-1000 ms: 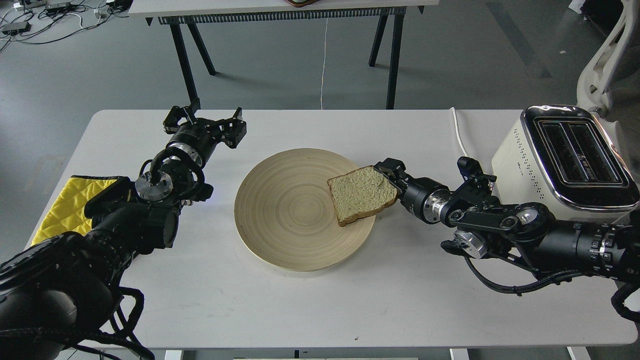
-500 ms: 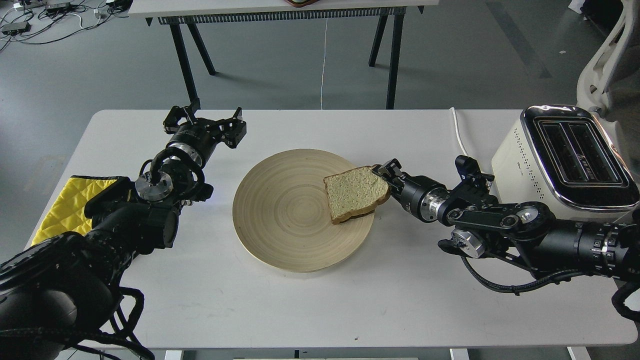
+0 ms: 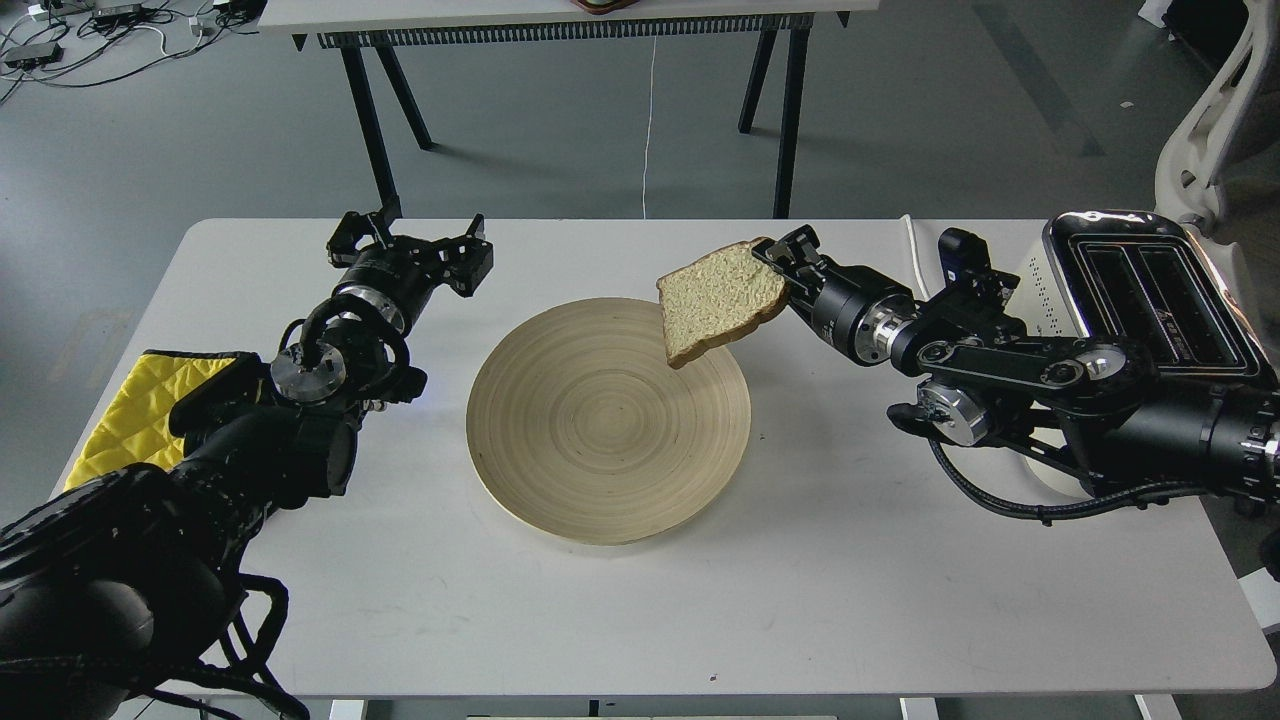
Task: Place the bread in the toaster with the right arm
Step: 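Lift the bread slice off the plate with the right gripper, then lower the held bread slice into the toaster slot with the right gripper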
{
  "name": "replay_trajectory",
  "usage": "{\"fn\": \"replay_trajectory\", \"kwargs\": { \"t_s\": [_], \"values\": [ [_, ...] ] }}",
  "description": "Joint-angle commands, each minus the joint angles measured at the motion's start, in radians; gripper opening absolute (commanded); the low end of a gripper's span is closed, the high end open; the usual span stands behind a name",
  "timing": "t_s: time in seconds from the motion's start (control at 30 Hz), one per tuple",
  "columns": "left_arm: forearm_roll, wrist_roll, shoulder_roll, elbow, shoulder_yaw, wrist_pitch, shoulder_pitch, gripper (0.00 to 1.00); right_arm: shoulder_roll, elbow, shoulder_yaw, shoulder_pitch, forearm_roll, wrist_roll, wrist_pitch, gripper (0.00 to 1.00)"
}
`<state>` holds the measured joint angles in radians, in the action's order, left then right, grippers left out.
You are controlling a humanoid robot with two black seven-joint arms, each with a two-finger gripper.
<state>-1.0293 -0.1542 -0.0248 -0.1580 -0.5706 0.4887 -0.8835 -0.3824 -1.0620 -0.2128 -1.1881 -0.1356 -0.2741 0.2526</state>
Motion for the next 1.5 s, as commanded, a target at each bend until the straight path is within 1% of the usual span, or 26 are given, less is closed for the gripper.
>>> {"fn": "replay_trajectory", "kwargs": {
  "t_s": [0.0, 0.13, 0.27, 0.37, 0.57, 0.7, 0.83, 1.0, 1.23, 1.47],
  "values": [
    [0.0, -0.001, 0.0, 0.0, 0.0, 0.0, 0.0, 1.0, -0.128, -0.076, -0.016, -0.125, 0.001, 0.0, 0.016, 0.07],
    [0.0, 0.001, 0.0, 0.0, 0.0, 0.0, 0.0, 1.0, -0.288, -0.145, -0.084, -0.273, -0.002, 0.003, 0.01, 0.07],
    [0.0, -0.001, 0.0, 0.0, 0.0, 0.0, 0.0, 1.0, -0.387, -0.158, -0.317, -0.488, -0.028, 0.003, 0.008, 0.07],
    [0.0, 0.001, 0.0, 0.0, 0.0, 0.0, 0.0, 1.0, -0.414, -0.158, -0.532, -0.645, -0.096, 0.003, 0.011, 0.07],
    [0.0, 0.001, 0.0, 0.0, 0.0, 0.0, 0.0, 1.0, -0.431, -0.188, -0.882, -0.849, -0.255, 0.009, 0.02, 0.07],
    [0.0, 0.001, 0.0, 0.0, 0.0, 0.0, 0.0, 1.0, -0.424, -0.211, -1.06, -0.924, -0.314, 0.018, 0.022, 0.07],
    [0.0, 0.001, 0.0, 0.0, 0.0, 0.0, 0.0, 1.0, -0.403, -0.233, -1.203, -0.952, -0.318, 0.026, 0.023, 0.07],
    [0.0, -0.001, 0.0, 0.0, 0.0, 0.0, 0.0, 1.0, -0.392, -0.243, -1.278, -0.95, -0.312, 0.024, 0.071, 0.07],
    [0.0, -0.001, 0.0, 0.0, 0.0, 0.0, 0.0, 1.0, -0.383, -0.322, -1.283, -0.93, -0.314, 0.026, 0.082, 0.07],
    [0.0, -0.001, 0.0, 0.0, 0.0, 0.0, 0.0, 1.0, -0.349, -0.363, -1.278, -0.868, -0.312, 0.033, 0.142, 0.07]
  ]
}}
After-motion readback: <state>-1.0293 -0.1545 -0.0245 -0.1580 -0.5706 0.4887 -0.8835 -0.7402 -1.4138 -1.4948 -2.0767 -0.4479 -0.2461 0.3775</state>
